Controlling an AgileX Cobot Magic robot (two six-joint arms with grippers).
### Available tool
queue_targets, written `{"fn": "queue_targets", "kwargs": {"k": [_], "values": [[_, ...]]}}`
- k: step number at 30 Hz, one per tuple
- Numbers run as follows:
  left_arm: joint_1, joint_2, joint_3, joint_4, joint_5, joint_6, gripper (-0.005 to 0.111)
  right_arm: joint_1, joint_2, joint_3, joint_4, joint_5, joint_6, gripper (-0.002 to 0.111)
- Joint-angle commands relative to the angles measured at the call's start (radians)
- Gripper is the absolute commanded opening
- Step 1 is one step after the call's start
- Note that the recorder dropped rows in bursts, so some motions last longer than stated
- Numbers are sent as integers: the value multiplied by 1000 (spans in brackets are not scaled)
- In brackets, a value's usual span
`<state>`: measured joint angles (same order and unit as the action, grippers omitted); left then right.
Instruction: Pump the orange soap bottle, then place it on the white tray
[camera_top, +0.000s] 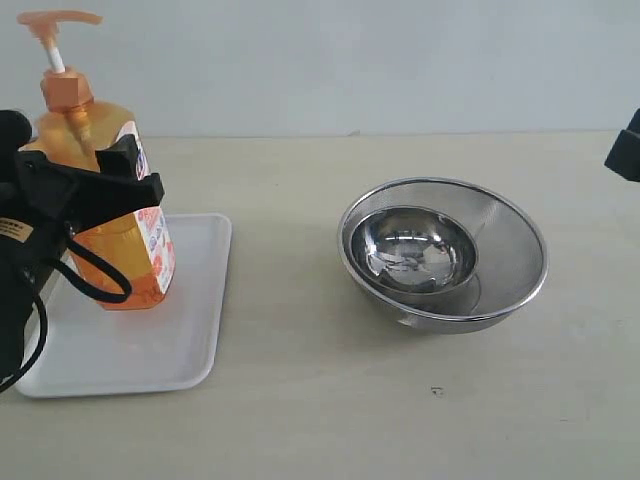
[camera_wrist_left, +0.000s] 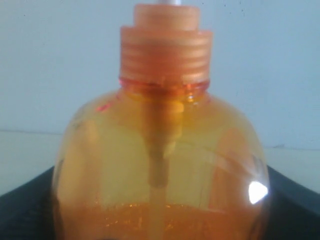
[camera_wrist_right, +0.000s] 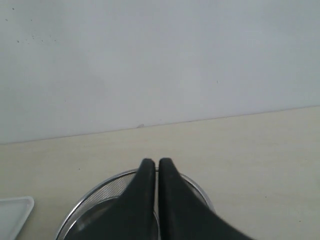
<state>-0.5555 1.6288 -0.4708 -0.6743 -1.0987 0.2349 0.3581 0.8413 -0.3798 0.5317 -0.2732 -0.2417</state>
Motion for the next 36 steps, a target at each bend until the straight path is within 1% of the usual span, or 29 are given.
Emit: {"fn": "queue_targets", "kwargs": {"k": [1, 18, 24, 28, 36], "values": [[4, -16, -18, 17, -122, -3, 5, 1, -5, 1, -4, 3, -3, 0], [4, -14, -4, 10, -122, -3, 5, 1, -5, 1, -4, 3, -3, 0], [4, 15, -4, 11, -122, -3, 5, 1, -5, 1, -4, 3, -3, 0], [11, 41, -8, 43, -122, -8, 5, 1, -5, 1, -4, 3, -3, 0], [15, 54, -8, 36, -122, -18, 5, 1, -5, 1, -4, 3, -3, 0]]}}
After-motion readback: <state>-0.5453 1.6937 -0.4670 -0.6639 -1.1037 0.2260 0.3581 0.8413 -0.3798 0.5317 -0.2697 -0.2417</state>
